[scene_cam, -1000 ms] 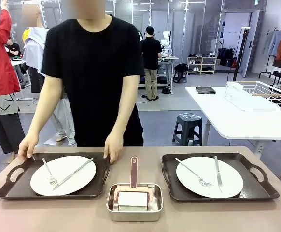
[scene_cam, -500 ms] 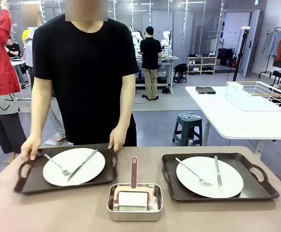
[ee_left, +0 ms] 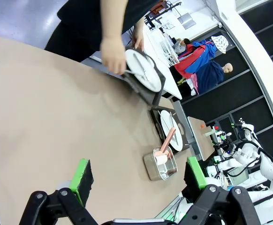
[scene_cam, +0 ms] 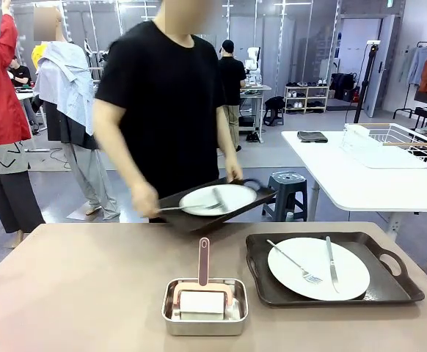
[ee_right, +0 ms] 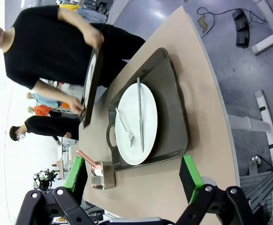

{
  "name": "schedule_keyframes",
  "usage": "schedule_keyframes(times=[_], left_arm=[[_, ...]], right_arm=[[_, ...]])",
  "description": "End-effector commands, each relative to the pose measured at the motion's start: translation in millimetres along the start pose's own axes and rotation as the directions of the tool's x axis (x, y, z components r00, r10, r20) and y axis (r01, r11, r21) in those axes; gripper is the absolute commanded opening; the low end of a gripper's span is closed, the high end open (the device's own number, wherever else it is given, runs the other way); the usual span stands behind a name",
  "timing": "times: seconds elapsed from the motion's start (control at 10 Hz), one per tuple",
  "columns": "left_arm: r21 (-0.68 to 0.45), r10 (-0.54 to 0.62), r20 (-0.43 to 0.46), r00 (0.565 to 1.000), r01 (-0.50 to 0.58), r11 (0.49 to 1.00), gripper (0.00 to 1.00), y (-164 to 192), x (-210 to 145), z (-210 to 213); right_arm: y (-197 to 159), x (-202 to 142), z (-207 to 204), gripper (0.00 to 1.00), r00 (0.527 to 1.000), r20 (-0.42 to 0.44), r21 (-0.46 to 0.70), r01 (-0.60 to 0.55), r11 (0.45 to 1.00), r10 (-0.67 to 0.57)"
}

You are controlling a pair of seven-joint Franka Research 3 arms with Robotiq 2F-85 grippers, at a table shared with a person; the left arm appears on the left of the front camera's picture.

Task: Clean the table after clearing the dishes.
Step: When the left (or right) Handle tray is removed, use the left hand (or right hand) to clean the left (or right) side of the table with the Lint Roller.

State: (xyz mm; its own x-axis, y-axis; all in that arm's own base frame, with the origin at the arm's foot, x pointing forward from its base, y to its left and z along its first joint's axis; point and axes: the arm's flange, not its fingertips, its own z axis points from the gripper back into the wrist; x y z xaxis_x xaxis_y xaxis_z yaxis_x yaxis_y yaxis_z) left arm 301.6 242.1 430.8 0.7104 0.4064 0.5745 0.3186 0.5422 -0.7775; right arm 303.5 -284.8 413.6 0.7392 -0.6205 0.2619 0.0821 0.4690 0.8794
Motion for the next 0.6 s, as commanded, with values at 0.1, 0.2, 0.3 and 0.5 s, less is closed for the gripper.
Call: schedule_keyframes(times=[0.1,0.2,0.3,0.5], left_arm=[[-0.018,-0.011,0.016,1.0,0.012,1.0,1.0,-2.6,0.4,3.3],[-0.018,-0.011,0.016,1.0,0.012,1.0,1.0,-2.6,0.4,3.3],[-0.018,-0.011,0.016,1.0,0.012,1.0,1.0,-2.6,0.4,3.3],[-0.018,-0.011,0.016,1.0,0.012,1.0,1.0,-2.6,0.4,3.3]], right_arm=[[1.5,-5.5,2.7,1.0,1.0,-0.011,0.001,-0.013,1.0,0.013],[1.5,-5.5,2.7,1.0,1.0,-0.011,0.001,-0.013,1.0,0.013],[1.5,-5.5,2.7,1.0,1.0,-0.011,0.001,-0.013,1.0,0.013],[1.5,-5.5,2.7,1.0,1.0,-0.011,0.001,-0.013,1.0,0.013]])
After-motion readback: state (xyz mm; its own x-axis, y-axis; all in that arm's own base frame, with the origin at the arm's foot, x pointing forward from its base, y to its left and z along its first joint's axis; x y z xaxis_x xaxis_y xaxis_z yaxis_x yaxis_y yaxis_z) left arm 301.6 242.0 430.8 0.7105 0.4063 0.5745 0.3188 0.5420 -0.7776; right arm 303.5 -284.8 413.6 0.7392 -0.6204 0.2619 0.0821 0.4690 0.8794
